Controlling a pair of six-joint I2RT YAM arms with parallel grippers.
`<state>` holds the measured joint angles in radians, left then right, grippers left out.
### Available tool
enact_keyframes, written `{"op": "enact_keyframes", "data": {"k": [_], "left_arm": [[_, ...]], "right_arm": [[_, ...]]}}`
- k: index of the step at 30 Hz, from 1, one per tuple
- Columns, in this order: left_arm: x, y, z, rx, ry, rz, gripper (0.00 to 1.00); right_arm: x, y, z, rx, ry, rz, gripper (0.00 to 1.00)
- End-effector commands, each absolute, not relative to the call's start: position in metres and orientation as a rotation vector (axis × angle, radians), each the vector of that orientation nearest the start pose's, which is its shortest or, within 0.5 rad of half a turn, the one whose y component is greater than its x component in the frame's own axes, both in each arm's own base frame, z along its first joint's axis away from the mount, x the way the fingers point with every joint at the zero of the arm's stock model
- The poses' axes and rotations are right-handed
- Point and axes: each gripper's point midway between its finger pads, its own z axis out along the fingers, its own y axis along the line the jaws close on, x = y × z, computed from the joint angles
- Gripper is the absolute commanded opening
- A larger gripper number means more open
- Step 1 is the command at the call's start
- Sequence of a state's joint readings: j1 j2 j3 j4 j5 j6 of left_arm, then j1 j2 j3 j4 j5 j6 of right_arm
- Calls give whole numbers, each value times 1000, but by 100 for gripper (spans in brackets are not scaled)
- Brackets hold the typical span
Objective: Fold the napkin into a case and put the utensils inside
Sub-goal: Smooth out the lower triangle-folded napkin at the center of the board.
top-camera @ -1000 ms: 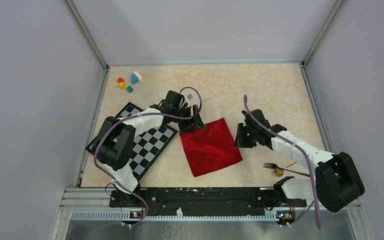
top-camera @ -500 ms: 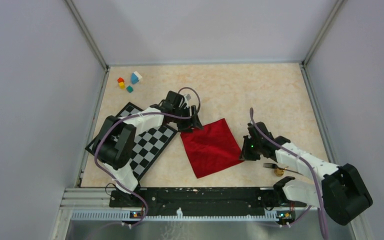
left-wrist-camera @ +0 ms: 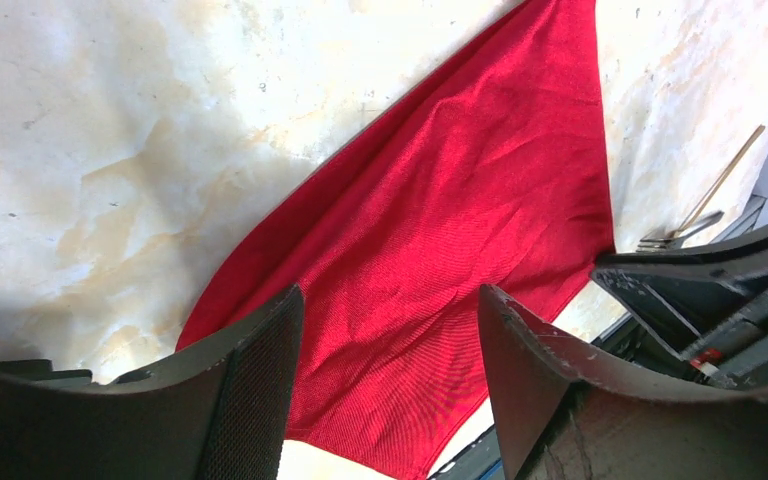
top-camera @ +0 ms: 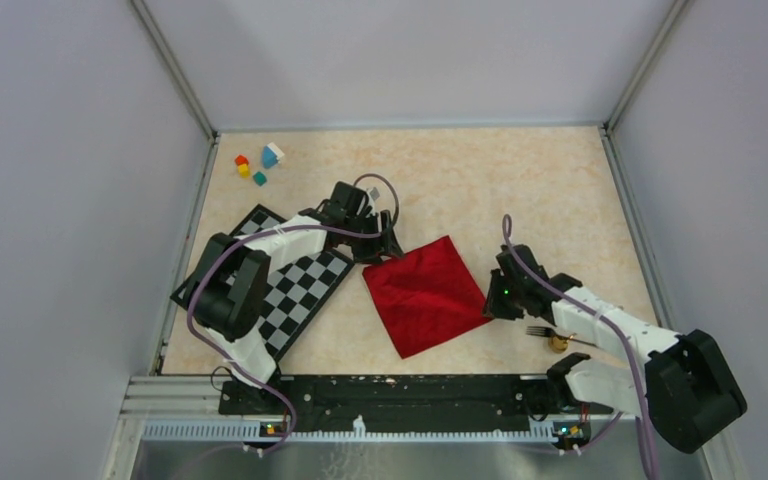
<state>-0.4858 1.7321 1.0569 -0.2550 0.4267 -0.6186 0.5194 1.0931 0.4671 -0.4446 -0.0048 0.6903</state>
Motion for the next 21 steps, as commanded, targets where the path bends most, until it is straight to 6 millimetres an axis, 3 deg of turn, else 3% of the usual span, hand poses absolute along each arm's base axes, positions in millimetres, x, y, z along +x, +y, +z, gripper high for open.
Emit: {"op": "enact_keyframes", "data": {"k": [1,3,5,7,11,14,16,21], "left_arm": [[307,-264,75,42,2628,-934,70],[304,-265,80,48,2613,-958,71],[298,-267,85,60,2605,-988,72],[296,-266,85,61,2600,-988,72],[295,-256,71,48,2631,-911,71],[297,-249,63,37,2643,-850,69],[298,-243,57,26,2653,-807,68],[295,-220,35,7,2691,-639,68]], "right_arm": [[219,180,75,26,2520,621,24],[241,200,96,-45,2457,689,36],[263,220,105,-90,2422,789,38],[290,230,103,-67,2411,864,34],[335,250,106,-61,2342,1031,12],[355,255,89,-72,2358,1071,2],[365,252,71,-69,2377,1067,0],[374,220,21,-11,2454,972,0]]}}
